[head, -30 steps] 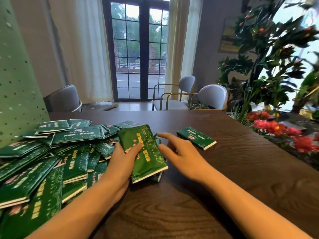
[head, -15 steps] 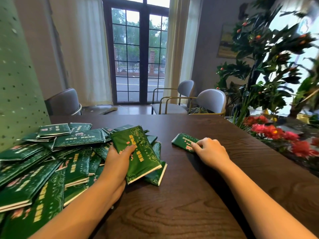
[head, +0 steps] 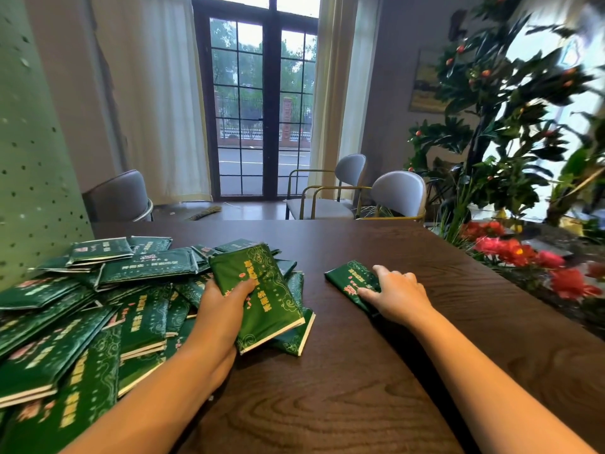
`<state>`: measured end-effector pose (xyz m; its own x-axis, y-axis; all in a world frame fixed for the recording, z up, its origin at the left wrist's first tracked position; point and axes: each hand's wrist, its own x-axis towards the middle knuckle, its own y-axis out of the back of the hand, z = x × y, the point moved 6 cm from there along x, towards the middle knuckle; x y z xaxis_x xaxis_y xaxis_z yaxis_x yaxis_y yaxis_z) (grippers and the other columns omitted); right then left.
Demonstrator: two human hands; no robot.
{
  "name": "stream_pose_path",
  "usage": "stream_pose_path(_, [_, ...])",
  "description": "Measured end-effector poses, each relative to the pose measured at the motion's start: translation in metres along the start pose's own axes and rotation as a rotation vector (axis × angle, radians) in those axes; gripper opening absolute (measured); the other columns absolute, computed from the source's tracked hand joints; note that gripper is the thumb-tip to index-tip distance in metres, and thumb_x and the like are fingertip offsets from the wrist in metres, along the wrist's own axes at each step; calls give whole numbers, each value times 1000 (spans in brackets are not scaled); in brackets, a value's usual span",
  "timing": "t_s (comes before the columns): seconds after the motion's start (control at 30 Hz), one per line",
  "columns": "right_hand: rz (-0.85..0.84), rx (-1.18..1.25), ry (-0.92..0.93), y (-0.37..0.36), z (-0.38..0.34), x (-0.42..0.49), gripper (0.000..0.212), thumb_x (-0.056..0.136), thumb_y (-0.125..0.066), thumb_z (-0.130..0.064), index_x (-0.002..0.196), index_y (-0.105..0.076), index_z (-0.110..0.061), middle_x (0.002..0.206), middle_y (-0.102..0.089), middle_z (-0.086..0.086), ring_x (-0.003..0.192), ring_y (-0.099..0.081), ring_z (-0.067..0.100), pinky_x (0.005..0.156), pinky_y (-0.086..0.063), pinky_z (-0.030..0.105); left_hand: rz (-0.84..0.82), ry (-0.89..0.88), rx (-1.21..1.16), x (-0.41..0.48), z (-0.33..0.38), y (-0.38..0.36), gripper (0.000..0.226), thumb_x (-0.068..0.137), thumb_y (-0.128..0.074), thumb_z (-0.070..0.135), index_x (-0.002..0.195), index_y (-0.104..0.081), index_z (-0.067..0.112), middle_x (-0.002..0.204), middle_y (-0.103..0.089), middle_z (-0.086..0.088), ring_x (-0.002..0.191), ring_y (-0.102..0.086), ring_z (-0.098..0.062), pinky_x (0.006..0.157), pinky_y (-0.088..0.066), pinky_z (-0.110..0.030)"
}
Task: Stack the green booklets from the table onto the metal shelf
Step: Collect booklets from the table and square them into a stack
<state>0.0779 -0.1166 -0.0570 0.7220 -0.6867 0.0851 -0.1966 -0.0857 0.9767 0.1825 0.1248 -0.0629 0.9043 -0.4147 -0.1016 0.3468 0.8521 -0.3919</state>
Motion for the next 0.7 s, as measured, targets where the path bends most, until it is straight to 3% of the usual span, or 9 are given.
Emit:
stream_pose_path(0.33, [-31,164,97,8,-10,-7,86,82,-69,-42,148,-17,-24,137,-38,12,124,-46,33,98,-41,41,-7,4,17,-1,0,-1,25,93,-56,7,118,-55,11,94,-69,-9,76,-67,-21,51,-56,-28])
stream_pose_path(0.47, [-109,163,133,4,-13,-10,92,76,-72,-49,148,-22,-22,145,-41,8,130,-42,30,104,-38,41,-7,1,23,-1,0,0,28,93,-57,7,121,-55,10,94,-69,-10,76,-67,-22,60,-52,-31])
stream_pose_path(0.6, [-53,242,231,12,-24,-18,71,80,-72,-36,140,-35,-31,135,-52,3,121,-50,23,98,-41,34,-11,-3,24,-1,0,0,27,93,-57,7,120,-55,10,95,-69,-10,76,-66,-21,59,-52,-30])
stream_pose_path(0.7, [89,378,332,22,-37,-25,54,86,-65,-20,136,-44,-26,130,-57,2,115,-55,18,96,-44,30,-9,-1,16,-1,0,0,28,93,-57,6,120,-54,9,93,-68,-11,75,-65,-22,60,-52,-30])
